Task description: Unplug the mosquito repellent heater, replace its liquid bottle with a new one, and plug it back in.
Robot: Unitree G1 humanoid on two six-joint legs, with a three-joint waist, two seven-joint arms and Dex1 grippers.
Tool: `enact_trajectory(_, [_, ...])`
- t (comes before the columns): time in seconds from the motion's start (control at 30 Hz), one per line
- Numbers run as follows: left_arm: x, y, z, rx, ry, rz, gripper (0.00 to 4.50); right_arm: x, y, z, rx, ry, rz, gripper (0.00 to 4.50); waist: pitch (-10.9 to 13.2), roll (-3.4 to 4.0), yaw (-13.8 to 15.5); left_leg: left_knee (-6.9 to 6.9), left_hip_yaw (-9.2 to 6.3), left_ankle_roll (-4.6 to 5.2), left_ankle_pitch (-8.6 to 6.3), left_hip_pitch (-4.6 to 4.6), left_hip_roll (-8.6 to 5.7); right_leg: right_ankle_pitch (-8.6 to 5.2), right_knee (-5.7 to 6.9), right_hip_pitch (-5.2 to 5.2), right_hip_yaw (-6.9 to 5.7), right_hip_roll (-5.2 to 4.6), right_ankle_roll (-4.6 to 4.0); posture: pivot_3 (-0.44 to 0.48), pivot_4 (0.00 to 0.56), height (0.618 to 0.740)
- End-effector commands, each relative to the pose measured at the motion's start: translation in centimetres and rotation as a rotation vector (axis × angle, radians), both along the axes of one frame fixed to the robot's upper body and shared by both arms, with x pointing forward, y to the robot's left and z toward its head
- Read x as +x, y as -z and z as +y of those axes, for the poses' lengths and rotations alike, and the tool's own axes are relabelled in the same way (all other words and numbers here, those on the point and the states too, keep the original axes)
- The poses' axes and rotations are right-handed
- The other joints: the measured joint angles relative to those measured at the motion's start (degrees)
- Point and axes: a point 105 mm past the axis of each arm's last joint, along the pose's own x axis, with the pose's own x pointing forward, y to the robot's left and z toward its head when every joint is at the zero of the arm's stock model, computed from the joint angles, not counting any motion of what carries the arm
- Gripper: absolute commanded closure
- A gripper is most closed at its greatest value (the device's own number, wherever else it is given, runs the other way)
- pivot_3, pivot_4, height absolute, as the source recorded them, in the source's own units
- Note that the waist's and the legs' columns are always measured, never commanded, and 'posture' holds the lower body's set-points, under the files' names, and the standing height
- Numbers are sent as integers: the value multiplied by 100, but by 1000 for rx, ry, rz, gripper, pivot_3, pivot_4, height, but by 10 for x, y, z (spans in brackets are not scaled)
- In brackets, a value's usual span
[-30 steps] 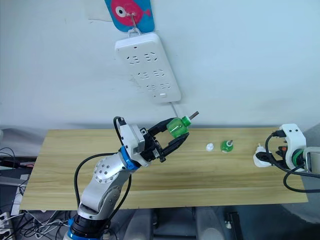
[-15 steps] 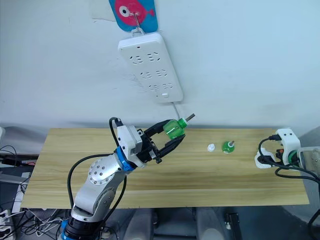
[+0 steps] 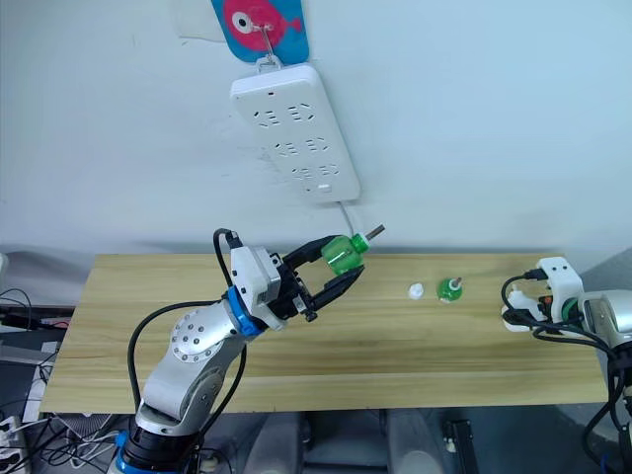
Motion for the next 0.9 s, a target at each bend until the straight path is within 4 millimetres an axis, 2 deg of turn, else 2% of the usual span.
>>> enact_trajectory(0.03, [-10,-11,-1,-16,15,-65,2232,1,-2,-4,-7,-2,-10,193,0,0,0,0,0,0,0,0,0,0,0,0,0,0,0,-131,345,740])
enact_trajectory(0.1, [-12,-10,-1,-15,16,-62,2232,1,-2,-4,7,0,-4,589,0,0,-2,0,0,0,0,0,0,0,0,0,0,0,0,-132,345,740])
enact_trajectory(0.2, [-13,-9,-1,-15,22,-59,2232,3,-5,-6,12,3,-22,1518,3,-6,-6,0,0,0,0,6,3,0,-2,7,0,1,0,-131,344,740])
enact_trajectory(0.4, [-16,-7,-1,-23,54,-45,2232,1,-30,-5,87,-7,-63,1531,5,0,0,1,-1,0,0,8,0,0,-1,10,0,0,0,-141,335,740])
enact_trajectory(0.57, [-31,-8,-7,-21,189,-54,2232,-29,-78,21,415,-180,1,1531,18,22,4,-2,0,2,-1,8,0,0,-5,9,-1,0,0,-156,347,740])
enact_trajectory(0.73, [-39,-5,-13,12,318,-104,2232,-54,-151,67,851,-326,33,1531,23,26,-40,0,1,3,-2,11,2,0,-4,13,1,2,-1,-187,358,740])
enact_trajectory(0.9, [-36,-2,-16,38,372,-162,2232,-65,-181,91,1009,-448,46,1531,23,27,-21,2,2,4,-3,14,1,0,-4,16,3,3,-1,-191,340,740])
